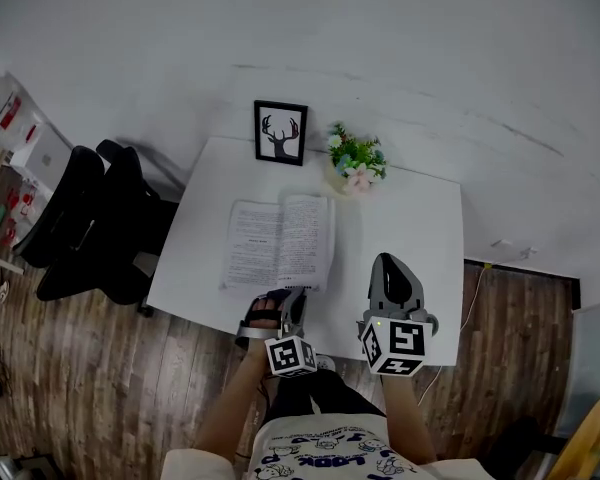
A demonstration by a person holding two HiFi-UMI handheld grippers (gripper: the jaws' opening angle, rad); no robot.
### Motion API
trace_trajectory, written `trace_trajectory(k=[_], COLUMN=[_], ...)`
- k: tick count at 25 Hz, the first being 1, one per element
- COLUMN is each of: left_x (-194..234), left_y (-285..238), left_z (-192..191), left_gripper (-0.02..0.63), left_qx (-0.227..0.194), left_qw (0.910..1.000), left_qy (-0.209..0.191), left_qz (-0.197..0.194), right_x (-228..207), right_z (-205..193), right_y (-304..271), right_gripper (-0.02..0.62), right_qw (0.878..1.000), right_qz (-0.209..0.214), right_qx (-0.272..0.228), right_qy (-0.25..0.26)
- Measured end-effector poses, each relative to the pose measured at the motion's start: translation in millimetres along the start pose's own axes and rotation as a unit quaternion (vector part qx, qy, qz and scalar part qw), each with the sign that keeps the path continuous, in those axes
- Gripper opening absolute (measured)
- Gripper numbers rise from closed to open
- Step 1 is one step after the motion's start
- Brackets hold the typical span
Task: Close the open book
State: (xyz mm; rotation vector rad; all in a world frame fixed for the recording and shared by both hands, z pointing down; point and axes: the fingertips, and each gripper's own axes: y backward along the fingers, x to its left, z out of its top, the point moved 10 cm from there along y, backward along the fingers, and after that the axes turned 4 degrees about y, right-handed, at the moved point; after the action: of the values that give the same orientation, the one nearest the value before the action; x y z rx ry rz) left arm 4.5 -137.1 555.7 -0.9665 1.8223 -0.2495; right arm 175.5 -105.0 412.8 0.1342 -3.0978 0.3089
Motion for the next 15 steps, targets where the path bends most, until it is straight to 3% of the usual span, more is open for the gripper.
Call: trace_trajectory(k=[6, 15], left_x=[13, 24], left_y=[2, 6], left_z=[-17, -41], left_gripper=[0.052, 0.051], left_qx=[0.03, 0.061], left_qw=[0.9981, 0.9935], left_qy=[0.05, 0.09], left_qz=[0.02, 0.035], right_x=[7, 19], right_z=[2, 6], right_y=[-6, -16], right_gripper=[0.031, 0.031], right_qw=[1.0, 0.999], right_qz=[0.016, 0.045], right_qx=[-0.001, -0.003], right_qy=[0.001, 0.005])
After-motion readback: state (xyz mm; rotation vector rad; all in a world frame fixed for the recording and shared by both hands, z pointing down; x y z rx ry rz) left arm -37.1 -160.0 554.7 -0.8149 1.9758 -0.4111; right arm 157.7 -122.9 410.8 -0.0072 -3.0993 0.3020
